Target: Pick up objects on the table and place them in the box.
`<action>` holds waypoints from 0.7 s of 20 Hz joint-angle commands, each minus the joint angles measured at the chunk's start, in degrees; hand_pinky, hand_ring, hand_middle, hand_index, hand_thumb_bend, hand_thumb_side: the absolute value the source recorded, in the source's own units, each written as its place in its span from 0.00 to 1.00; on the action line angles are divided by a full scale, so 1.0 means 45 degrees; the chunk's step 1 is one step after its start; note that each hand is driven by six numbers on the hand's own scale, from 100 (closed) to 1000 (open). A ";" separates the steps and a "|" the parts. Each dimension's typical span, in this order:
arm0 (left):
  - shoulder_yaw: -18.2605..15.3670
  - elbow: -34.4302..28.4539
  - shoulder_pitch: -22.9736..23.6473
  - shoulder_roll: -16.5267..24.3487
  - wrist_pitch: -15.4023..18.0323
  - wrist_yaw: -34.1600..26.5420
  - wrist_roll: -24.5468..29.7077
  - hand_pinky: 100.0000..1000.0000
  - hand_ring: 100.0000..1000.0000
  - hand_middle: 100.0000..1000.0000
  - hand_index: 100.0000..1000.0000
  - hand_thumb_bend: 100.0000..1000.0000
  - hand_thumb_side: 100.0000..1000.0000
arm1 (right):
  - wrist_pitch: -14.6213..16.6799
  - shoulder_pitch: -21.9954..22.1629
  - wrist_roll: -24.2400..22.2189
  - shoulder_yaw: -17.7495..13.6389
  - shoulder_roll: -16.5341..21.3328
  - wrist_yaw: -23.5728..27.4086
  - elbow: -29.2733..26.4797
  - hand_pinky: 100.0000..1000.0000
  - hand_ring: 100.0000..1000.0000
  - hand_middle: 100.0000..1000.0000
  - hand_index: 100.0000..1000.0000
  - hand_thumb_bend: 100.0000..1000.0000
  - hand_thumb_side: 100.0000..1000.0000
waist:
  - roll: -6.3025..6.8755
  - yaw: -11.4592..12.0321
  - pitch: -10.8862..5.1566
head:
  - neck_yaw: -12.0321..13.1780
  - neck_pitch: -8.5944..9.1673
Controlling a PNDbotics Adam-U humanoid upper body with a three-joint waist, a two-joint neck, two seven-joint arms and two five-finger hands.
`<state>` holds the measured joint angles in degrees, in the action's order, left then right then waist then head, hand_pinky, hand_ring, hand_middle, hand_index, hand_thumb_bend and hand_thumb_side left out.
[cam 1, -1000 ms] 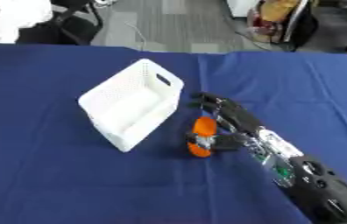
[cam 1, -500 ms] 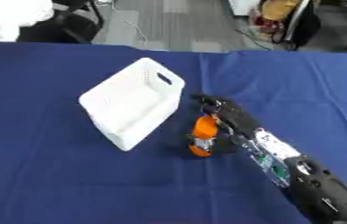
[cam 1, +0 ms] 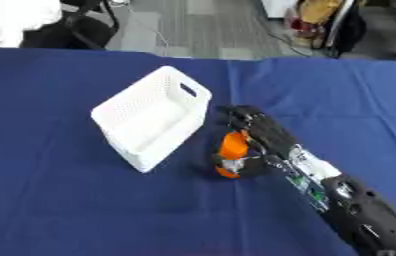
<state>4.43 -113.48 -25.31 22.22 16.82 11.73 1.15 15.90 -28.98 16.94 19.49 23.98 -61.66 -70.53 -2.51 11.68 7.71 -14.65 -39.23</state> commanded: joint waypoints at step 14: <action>-0.0021 -0.0247 -0.0202 0.0021 0.0047 -0.0110 0.0071 0.89 0.78 0.88 0.85 0.07 0.93 | 0.0651 0.0025 0.1502 0.0003 -0.0020 0.0600 -0.0027 0.00 0.00 0.00 0.14 0.30 0.91 | 0.0081 0.0002 -0.0097 | -0.0022 0.0148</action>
<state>4.43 -113.49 -25.47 22.19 16.87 11.67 1.34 18.47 -28.63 22.60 19.50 23.17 -59.25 -69.92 -2.51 11.72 7.77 -14.65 -39.23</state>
